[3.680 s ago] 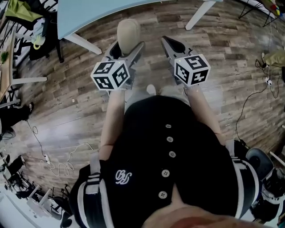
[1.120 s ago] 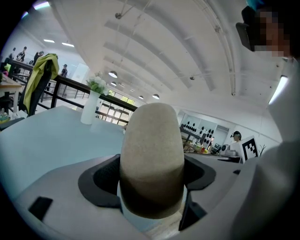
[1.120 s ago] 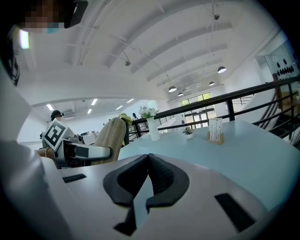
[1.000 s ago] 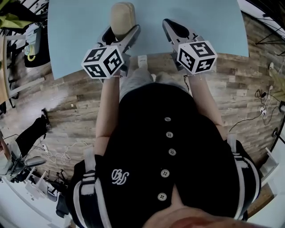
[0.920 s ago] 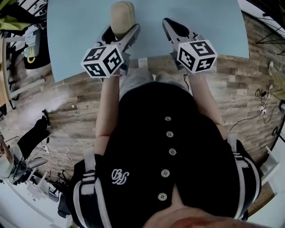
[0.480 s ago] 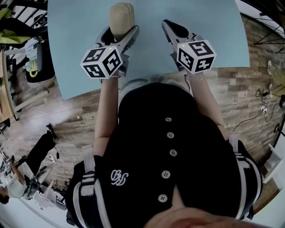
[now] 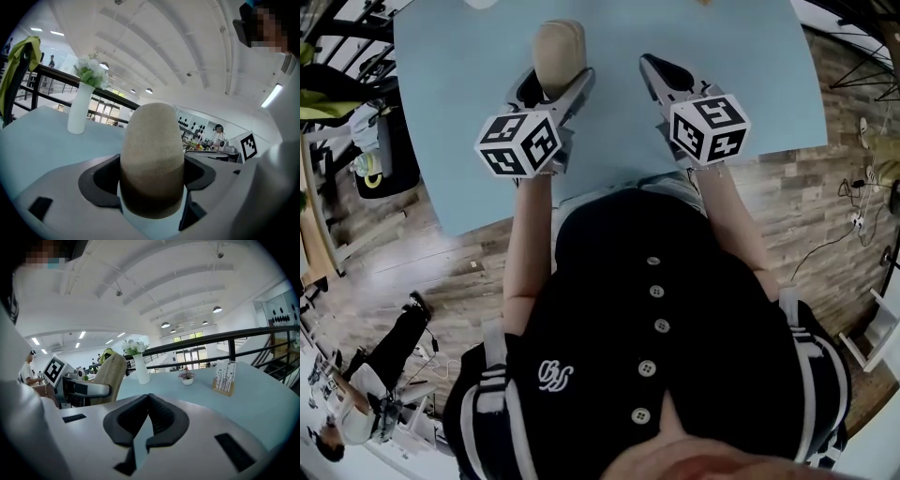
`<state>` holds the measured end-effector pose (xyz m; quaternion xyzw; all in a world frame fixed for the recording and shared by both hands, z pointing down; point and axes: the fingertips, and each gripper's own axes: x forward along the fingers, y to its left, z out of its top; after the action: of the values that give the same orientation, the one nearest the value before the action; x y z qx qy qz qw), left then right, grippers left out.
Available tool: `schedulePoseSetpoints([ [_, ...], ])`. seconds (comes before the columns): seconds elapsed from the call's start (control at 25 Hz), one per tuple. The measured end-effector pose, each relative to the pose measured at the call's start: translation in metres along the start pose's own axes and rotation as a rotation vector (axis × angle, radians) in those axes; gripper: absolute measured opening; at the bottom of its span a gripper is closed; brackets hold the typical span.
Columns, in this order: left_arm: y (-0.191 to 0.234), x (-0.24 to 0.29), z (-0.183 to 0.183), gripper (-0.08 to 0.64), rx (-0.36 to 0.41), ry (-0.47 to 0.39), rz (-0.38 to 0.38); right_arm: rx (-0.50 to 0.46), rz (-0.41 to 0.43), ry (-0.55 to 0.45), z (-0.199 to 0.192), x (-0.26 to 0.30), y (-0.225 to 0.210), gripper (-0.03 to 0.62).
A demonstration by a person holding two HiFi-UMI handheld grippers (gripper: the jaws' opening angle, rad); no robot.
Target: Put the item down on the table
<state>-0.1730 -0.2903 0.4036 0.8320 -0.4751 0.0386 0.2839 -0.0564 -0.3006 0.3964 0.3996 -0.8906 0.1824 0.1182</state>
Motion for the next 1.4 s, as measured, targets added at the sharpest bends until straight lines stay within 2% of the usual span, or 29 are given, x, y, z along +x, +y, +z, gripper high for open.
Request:
schedulePoseSetpoints([
  [0.24, 0.0, 0.014, -0.006, 0.388, 0.002, 0.029, 0.002, -0.001, -0.017, 0.024, -0.005, -0.003, -0.016, 0.011],
  [0.48, 0.019, 0.02, -0.009, 0.388, 0.01, 0.067, 0.029, 0.021, -0.009, 0.051, -0.008, 0.014, -0.022, 0.011],
  [0.8, 0.03, 0.031, -0.008, 0.388, 0.082, 0.133, 0.077, 0.031, 0.019, 0.083, -0.013, 0.02, -0.039, 0.011],
  [1.0, 0.029, 0.048, -0.009, 0.388, 0.191, 0.197, 0.087, 0.039, 0.027, 0.086, -0.016, 0.017, -0.058, 0.011],
  [1.4, 0.041, 0.096, -0.004, 0.388, 0.401, 0.338, 0.047, 0.073, 0.031, 0.109, -0.026, 0.032, -0.091, 0.011],
])
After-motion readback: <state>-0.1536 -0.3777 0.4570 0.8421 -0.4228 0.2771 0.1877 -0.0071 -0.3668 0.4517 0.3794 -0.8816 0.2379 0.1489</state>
